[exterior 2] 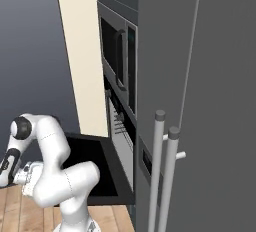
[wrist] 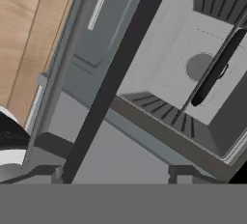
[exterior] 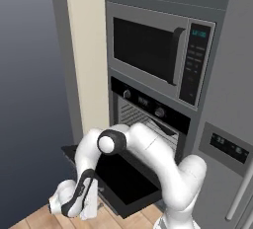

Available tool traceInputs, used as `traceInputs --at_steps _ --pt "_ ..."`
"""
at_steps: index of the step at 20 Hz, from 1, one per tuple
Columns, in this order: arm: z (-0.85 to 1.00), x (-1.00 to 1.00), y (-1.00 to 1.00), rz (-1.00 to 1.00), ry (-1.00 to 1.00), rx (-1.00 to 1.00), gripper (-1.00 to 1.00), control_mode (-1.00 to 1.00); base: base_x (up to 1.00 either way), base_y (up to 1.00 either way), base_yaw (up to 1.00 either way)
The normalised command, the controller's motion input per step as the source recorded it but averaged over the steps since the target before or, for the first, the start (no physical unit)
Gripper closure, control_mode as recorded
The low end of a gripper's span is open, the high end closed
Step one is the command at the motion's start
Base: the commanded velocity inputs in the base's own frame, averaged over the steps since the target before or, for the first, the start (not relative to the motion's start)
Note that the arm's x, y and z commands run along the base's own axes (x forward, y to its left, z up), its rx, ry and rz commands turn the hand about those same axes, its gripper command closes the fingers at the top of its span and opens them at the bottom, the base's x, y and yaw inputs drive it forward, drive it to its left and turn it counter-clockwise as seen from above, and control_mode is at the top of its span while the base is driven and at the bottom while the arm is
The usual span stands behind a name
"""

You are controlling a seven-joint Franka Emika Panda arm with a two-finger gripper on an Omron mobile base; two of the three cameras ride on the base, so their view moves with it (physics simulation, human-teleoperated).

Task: Take the baked cake out of the oven and place it on the plate for cooling. Then close the oven door.

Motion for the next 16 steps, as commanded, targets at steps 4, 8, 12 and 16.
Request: traceInputs --at_steps 4,8,12,16 --pt "1.0 -0.13 0.0 0.0 0.09 0.14 -1.0 -1.0 0.0 0.0 0.0" --pt "1.0 0.09 -0.19 0.0 0.05 0.1 -1.0 -1.0 0.0 0.0 0.0" --pt "0.67 0.48 -0.73 0.0 0.0 0.0 -1.0 -1.0 0.0 0.0 0.0" --pt "0.28 0.68 -0.84 0.0 0.0 0.0 -1.0 -1.0 0.0 0.0 0.0"
